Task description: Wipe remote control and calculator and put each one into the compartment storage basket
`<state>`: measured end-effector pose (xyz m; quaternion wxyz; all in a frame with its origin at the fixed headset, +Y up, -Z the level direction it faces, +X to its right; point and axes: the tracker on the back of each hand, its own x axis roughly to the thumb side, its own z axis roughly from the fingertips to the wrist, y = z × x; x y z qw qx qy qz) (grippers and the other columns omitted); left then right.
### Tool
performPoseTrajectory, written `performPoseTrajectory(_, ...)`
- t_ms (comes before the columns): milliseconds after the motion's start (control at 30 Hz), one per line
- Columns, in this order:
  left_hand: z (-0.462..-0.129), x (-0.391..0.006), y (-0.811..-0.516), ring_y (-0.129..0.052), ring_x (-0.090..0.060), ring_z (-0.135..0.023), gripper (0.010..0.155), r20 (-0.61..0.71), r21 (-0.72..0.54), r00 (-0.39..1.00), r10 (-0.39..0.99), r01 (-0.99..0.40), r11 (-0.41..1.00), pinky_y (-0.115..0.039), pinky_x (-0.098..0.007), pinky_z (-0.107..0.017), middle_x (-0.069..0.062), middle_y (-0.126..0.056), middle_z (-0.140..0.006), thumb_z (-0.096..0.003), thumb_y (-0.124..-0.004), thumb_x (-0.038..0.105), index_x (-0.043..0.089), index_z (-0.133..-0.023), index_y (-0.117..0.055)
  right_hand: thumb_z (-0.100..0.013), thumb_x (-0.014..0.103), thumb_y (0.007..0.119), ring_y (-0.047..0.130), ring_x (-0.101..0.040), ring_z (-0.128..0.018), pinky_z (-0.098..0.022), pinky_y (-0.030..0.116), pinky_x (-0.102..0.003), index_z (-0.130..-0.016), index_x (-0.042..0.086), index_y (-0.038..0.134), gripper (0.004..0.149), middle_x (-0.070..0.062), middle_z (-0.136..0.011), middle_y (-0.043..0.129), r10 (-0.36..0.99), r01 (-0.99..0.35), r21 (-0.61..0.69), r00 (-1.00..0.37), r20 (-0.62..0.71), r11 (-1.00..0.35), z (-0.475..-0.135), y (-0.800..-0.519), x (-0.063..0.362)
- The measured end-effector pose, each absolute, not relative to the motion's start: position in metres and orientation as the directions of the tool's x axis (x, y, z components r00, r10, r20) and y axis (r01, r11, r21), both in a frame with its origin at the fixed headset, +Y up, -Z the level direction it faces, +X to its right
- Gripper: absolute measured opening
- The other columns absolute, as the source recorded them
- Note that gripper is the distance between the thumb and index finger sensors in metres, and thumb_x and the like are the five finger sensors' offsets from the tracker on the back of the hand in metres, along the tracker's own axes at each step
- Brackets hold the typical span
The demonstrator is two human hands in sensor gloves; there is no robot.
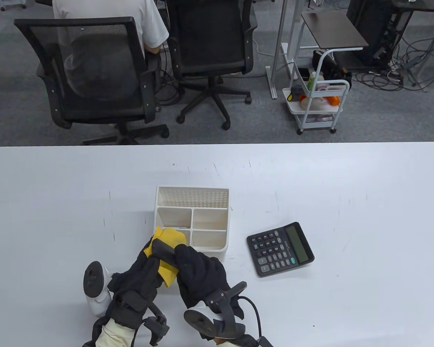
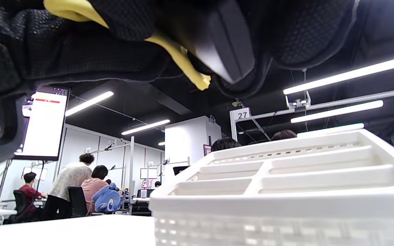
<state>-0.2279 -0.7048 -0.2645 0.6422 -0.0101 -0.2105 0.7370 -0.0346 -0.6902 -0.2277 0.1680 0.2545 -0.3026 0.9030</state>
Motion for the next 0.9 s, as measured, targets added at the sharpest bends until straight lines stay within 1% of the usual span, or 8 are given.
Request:
performPoseTrajectory(200,-0.265,-0.231,-0.705,-0.075,-0.044,-0.095,0.054,0.244,-0.312,-0.200,0.949,-0.943,-0.119,-0.078,-0.051,-0.068,-0.020,-0.064,-0.108,-0.0603,-0.056,0.036,0.018,-0.110,-0.046,-0.058,0.035,0.069,0.087,-0.036,-0.072,-0.053,0.073,-0.061,-0.111,0.021,0.017,0.075,-0.024,-0.102,0.062,0.266,-0.539,-0.344,-0.759,0.594,-0.769,-0.233,-0.697,-0.033)
performPoseTrajectory(300,-0.265,-0.233,-0.706,-0.076,-0.043,-0.096,0.053,0.226,-0.309,-0.259,0.939,-0.933,-0.183,-0.079,-0.051,-0.068,-0.019,-0.065,-0.108,-0.0605,-0.056,0.036,0.018,-0.109,-0.049,-0.057,0.037,0.070,0.086,-0.035,-0.068,-0.051,0.073,-0.058,-0.111,0.024,0.020,0.075,-0.023,-0.102,0.067,0.269,-0.531,-0.363,-0.778,0.568,-0.766,-0.231,-0.696,-0.034)
performPoseTrajectory(433,-0.264,-0.235,-0.705,-0.078,-0.043,-0.095,0.053,0.239,-0.294,-0.236,0.942,-0.942,-0.162,-0.079,-0.051,-0.068,-0.019,-0.066,-0.107,-0.0606,-0.056,0.037,0.017,-0.110,-0.048,-0.056,0.039,0.072,0.086,-0.034,-0.065,-0.051,0.073,-0.057,-0.111,0.026,0.024,0.074,-0.021,-0.096,0.074,0.248,-0.510,-0.392,-0.796,0.552,-0.766,-0.228,-0.694,-0.036)
performPoseTrajectory(500,-0.264,-0.235,-0.705,-0.078,-0.043,-0.096,0.053,0.239,-0.294,-0.238,0.941,-0.942,-0.164,-0.080,-0.051,-0.068,-0.019,-0.066,-0.107,-0.0607,-0.056,0.036,0.018,-0.110,-0.047,-0.056,0.038,0.071,0.085,-0.034,-0.068,-0.053,0.072,-0.058,-0.111,0.025,0.023,0.074,-0.022,-0.096,0.072,0.258,-0.520,-0.376,-0.787,0.561,-0.767,-0.229,-0.694,-0.036)
performPoseTrajectory(600,-0.265,-0.235,-0.705,-0.077,-0.043,-0.096,0.054,0.240,-0.295,-0.238,0.941,-0.942,-0.163,-0.079,-0.051,-0.068,-0.019,-0.065,-0.108,-0.0608,-0.055,0.036,0.018,-0.110,-0.046,-0.058,0.033,0.069,0.081,-0.041,-0.077,-0.055,0.068,-0.066,-0.111,0.024,0.019,0.073,-0.025,-0.101,0.062,0.322,-0.556,-0.292,-0.752,0.575,-0.778,-0.232,-0.697,-0.036)
performPoseTrajectory(700,-0.265,-0.236,-0.708,-0.076,-0.043,-0.097,0.056,0.236,-0.272,-0.209,0.949,-0.952,-0.142,-0.079,-0.051,-0.068,-0.019,-0.064,-0.109,-0.0606,-0.058,0.039,0.018,-0.110,-0.045,-0.058,0.027,0.069,0.075,-0.045,-0.082,-0.057,0.063,-0.069,-0.111,0.024,0.013,0.077,-0.027,-0.105,0.053,0.343,-0.532,-0.210,-0.751,0.564,-0.820,-0.234,-0.699,-0.038)
performPoseTrajectory(767,-0.266,-0.237,-0.708,-0.078,-0.043,-0.095,0.058,0.219,-0.249,-0.177,0.959,-0.961,-0.120,-0.080,-0.051,-0.067,-0.019,-0.065,-0.108,-0.0591,-0.067,0.036,0.017,-0.109,-0.046,-0.058,0.026,0.070,0.073,-0.047,-0.084,-0.057,0.061,-0.070,-0.111,0.024,0.013,0.078,-0.027,-0.106,0.052,0.348,-0.525,-0.194,-0.755,0.555,-0.829,-0.237,-0.701,-0.037)
performPoseTrajectory(900,-0.266,-0.239,-0.707,-0.082,-0.042,-0.092,0.057,0.220,-0.209,-0.087,0.971,-0.977,-0.041,-0.083,-0.050,-0.065,-0.020,-0.069,-0.105,-0.0579,-0.069,0.030,0.014,-0.108,-0.048,-0.056,0.028,0.073,0.082,-0.044,-0.079,-0.056,0.069,-0.063,-0.111,0.026,0.017,0.078,-0.024,-0.106,0.059,0.329,-0.506,-0.232,-0.783,0.528,-0.831,-0.240,-0.705,-0.034)
